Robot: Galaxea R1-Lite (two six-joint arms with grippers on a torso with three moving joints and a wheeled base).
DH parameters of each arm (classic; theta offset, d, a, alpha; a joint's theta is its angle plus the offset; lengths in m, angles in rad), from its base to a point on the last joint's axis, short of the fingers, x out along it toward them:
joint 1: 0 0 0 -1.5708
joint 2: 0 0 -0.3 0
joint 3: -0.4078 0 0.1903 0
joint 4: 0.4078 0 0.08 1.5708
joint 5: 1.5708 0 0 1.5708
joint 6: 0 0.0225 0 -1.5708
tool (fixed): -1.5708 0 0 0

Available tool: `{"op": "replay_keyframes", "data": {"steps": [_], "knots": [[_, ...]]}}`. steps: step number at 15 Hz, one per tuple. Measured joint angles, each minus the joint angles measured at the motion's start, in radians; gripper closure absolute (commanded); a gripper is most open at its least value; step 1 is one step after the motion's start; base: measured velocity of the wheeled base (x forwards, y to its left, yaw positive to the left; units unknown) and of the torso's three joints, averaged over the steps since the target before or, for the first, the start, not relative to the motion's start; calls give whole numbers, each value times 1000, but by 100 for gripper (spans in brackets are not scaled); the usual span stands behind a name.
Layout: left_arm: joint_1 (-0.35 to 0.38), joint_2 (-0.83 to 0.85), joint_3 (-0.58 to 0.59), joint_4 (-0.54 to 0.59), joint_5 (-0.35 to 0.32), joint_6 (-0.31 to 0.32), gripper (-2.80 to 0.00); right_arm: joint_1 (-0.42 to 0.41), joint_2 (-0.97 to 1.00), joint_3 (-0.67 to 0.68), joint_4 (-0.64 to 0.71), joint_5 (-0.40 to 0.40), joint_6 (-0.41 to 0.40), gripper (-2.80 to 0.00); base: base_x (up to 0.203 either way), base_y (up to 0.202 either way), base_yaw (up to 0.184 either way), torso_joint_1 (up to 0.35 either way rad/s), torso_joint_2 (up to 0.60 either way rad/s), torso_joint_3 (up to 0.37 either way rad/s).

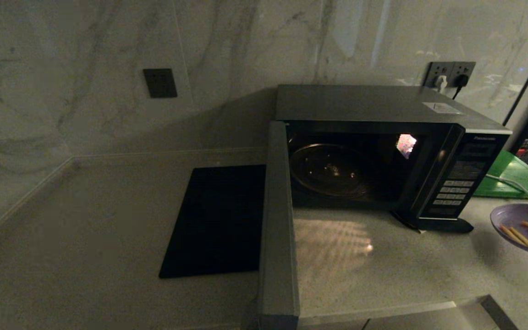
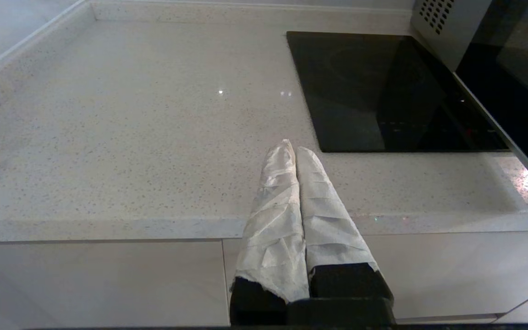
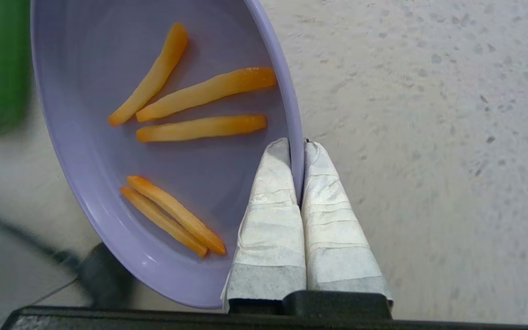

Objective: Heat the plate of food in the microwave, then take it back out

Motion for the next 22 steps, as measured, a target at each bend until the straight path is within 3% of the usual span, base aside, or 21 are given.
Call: {"op": "replay_keyframes", "data": {"steps": [11, 12, 22], "knots": [[0, 0, 0, 0, 0, 0, 0, -44, 114, -38, -2, 16, -6, 0, 0, 0, 0, 0, 0, 0], [0, 0, 0, 0, 0, 0, 0, -44, 117, -38, -2, 16, -7, -280, 0, 0, 0, 0, 0, 0], [0, 0, 0, 0, 0, 0, 0, -60, 35, -2, 3, 38, -41, -280, 0, 0, 0, 0, 0, 0]]}}
